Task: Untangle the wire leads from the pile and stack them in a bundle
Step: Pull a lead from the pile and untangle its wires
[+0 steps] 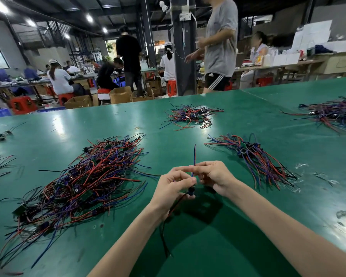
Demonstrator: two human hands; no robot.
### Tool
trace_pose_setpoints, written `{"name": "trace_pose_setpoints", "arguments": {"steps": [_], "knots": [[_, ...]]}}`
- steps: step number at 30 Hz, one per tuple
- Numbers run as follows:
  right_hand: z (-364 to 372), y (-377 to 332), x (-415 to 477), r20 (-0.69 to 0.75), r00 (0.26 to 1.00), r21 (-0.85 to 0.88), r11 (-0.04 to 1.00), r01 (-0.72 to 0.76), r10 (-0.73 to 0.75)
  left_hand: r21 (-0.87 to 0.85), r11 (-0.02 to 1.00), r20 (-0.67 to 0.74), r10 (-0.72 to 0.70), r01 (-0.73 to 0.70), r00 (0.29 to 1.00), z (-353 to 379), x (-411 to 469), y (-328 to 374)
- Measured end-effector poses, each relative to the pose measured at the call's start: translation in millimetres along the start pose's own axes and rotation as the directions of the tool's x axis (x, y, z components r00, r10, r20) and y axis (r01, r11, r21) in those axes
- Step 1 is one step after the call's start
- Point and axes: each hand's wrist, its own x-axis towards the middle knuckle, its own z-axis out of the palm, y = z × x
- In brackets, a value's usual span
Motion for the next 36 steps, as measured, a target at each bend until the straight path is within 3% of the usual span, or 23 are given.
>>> {"name": "trace_pose_setpoints", "arguments": {"steps": [4, 10, 17, 36], "knots": [[1, -3, -1, 0.041, 0.995, 0.044, 0.995, -0.088, 0.086, 0.027, 0.999, 0.059, 0.034, -0.036, 0.998, -1, -1, 1], [-2, -8, -1, -0.029, 0.99, 0.146, 0.981, -0.129, 0.135, 0.025, 1.0, 0.041, 0.005, -0.006, 0.999, -3, 3, 3], [-3, -14, -2, 0.059, 0.988, 0.286, 0.946, -0.151, 0.14, -0.006, 1.0, 0.014, 0.004, -0.004, 1.0, -5, 3, 5], [0, -13, -4, 0.141, 0.966, 0.38, 0.889, -0.256, 0.218, -0.009, 1.0, 0.006, -0.003, 0.003, 1.0, -7, 3, 5]]}}
